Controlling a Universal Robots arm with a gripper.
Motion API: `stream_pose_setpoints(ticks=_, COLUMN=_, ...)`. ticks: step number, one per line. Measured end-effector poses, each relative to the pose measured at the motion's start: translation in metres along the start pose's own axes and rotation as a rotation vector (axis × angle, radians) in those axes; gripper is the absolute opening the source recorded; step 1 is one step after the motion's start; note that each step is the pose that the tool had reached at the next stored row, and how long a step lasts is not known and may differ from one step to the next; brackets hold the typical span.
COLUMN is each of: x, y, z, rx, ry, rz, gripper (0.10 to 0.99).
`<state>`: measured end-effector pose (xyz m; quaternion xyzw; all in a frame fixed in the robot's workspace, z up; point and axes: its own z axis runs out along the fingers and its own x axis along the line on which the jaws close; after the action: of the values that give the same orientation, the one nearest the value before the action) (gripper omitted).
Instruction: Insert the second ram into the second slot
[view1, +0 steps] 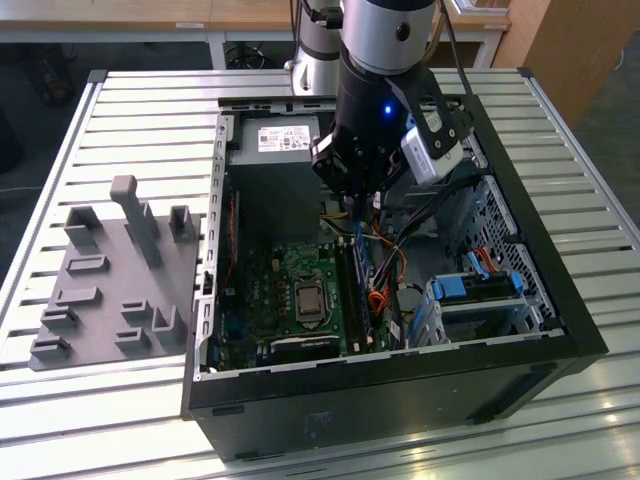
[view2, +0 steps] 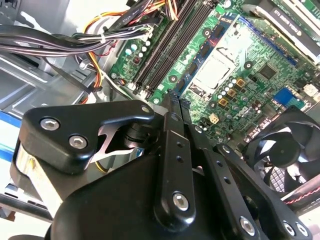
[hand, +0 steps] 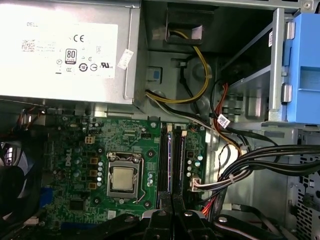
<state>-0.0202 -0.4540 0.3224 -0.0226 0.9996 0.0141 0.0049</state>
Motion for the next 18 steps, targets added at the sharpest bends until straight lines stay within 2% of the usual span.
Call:
stream_pose_setpoints(ticks=7, x=0.0002, y=-0.0007, z=0.0108, rx=0.002, ry=0.0010, rz=0.002, gripper=0.122)
stream_pose_setpoints(ticks=12, x=0.0005, y=-0.0062, z=0.0145, rx=0.001, ry=0.0031, rz=0.014, gripper=0.122)
stream_pose_setpoints(ticks=14, x=0.0005, y=-0.0071, z=0.0157, rx=0.001, ry=0.0090, rz=0.019, gripper=0.122)
stream_pose_setpoints(ticks=17, x=0.0006, y=-0.0078, z=0.0178, rx=0.001, ry=0.0259, rz=0.020, gripper=0.122)
stream_pose_setpoints(ticks=18, x=0.0006, y=-0.0080, z=0.0191, rx=0.001, ry=0.0284, rz=0.020, gripper=0.122)
